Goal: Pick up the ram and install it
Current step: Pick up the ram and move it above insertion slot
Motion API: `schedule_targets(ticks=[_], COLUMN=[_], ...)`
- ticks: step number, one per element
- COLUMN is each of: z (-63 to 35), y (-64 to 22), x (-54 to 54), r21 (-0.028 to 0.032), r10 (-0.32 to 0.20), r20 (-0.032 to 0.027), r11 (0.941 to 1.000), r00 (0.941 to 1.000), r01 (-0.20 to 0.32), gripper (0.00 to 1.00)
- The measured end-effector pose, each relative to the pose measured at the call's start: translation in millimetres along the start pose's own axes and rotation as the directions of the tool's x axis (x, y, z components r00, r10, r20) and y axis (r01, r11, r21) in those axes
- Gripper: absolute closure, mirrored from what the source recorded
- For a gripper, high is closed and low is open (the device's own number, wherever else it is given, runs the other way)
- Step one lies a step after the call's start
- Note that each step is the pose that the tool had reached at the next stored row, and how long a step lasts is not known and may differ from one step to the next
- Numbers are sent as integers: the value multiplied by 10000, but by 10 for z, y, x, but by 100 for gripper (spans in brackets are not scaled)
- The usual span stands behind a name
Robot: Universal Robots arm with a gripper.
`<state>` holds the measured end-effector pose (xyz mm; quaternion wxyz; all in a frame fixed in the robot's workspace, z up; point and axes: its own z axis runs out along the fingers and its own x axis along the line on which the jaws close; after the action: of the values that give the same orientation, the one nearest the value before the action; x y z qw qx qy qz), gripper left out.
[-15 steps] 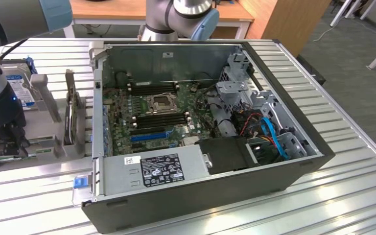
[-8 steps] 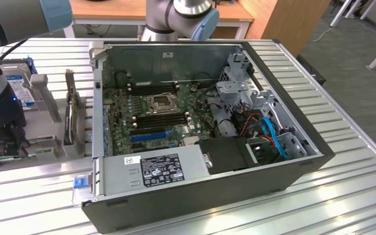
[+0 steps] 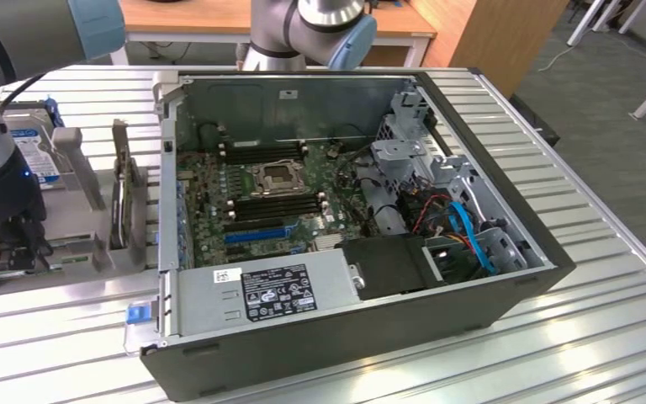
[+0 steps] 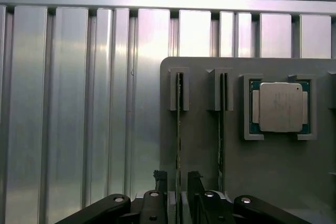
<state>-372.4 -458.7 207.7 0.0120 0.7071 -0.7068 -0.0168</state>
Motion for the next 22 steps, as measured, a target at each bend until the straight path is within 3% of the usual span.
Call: schedule_targets(ticks=[12,22], z=[70,72], y=[-3,-3], x=[0,0], r21=[0,0], r10=[0,0], r20=[-1,-1], r11=[10000,10000], r00=[10000,10000], r01=[0,0], gripper=[71,71])
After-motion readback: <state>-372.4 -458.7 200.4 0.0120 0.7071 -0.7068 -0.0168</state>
